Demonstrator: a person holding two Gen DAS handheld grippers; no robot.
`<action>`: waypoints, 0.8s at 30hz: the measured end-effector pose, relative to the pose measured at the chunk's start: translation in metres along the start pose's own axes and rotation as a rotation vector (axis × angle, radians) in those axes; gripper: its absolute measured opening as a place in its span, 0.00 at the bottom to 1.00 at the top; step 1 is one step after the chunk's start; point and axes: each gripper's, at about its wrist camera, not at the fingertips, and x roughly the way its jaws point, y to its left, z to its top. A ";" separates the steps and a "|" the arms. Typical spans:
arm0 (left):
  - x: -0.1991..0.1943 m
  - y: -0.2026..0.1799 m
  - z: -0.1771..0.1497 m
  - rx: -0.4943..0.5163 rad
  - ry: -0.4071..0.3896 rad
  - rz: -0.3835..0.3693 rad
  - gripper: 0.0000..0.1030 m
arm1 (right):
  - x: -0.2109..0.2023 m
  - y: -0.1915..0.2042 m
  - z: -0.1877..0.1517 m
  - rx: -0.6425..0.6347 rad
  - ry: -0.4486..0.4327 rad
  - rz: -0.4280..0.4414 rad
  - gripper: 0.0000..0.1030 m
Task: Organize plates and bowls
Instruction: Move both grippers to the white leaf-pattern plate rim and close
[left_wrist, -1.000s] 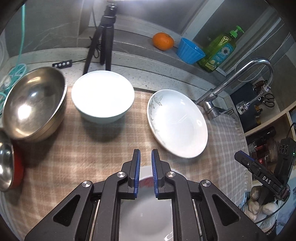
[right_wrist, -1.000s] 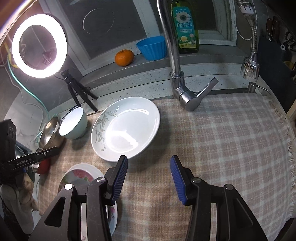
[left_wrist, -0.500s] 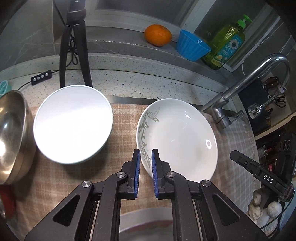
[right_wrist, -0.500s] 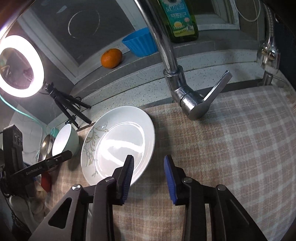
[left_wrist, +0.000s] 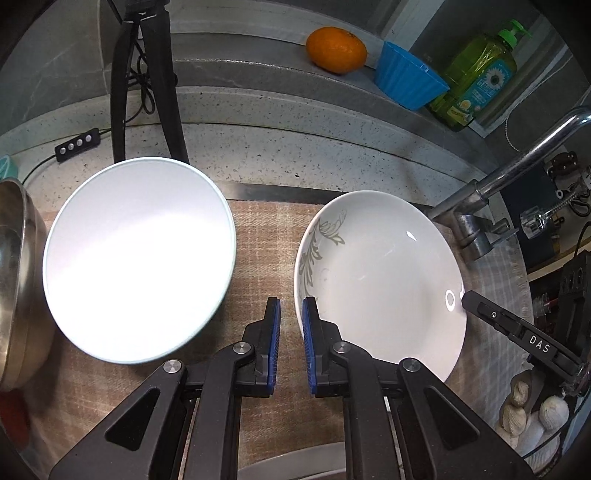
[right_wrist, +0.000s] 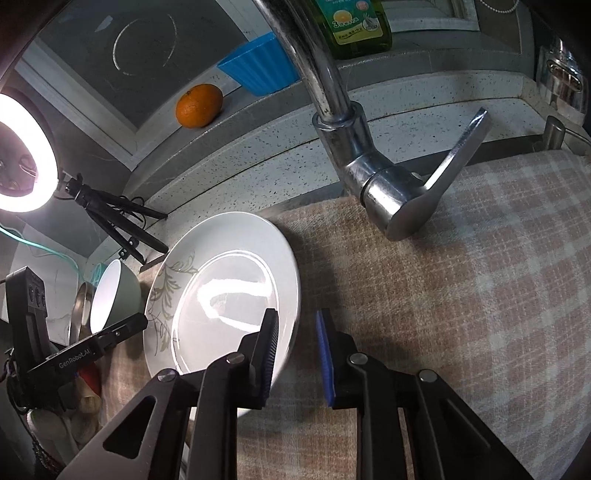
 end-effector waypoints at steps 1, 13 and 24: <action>0.000 0.000 0.001 0.000 0.001 0.000 0.10 | 0.002 0.000 0.001 -0.001 0.001 -0.003 0.17; 0.010 -0.002 0.004 0.007 0.012 0.000 0.08 | 0.018 0.002 0.007 -0.017 0.038 -0.004 0.08; 0.015 -0.009 0.006 0.021 0.013 0.007 0.06 | 0.022 0.001 0.010 -0.036 0.052 -0.010 0.05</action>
